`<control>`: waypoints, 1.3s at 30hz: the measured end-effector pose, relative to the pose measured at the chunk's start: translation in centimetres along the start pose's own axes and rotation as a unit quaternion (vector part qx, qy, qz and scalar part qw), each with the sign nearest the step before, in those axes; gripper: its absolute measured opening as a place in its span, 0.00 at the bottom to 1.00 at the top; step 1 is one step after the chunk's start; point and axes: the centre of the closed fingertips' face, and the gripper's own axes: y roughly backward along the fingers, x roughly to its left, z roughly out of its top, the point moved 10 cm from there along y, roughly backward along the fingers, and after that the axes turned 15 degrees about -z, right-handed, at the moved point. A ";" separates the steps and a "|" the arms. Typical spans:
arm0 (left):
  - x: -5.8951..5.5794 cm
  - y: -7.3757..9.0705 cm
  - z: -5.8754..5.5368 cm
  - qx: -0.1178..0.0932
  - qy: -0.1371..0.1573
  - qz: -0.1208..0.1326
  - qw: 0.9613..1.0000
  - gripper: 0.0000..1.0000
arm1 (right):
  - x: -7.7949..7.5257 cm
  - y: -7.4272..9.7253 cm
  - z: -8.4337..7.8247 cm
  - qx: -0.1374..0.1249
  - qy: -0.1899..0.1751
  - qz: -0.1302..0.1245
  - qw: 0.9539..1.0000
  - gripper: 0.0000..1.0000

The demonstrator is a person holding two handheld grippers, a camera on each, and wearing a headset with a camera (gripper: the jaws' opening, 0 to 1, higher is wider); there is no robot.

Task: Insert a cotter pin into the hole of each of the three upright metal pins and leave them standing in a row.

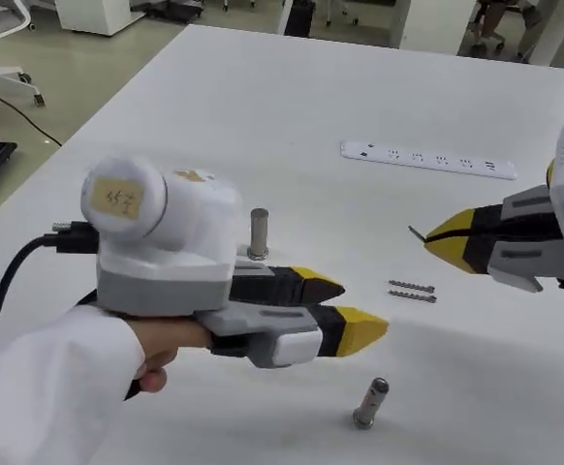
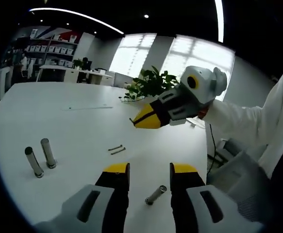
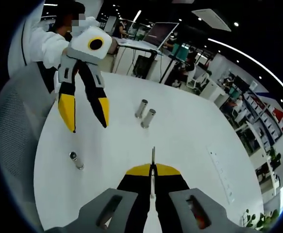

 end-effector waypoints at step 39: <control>1.5 -3.1 2.7 -0.045 0.060 -0.022 0.997 0.02 | 3.6 2.0 1.3 -0.027 0.039 -0.008 0.999 0.00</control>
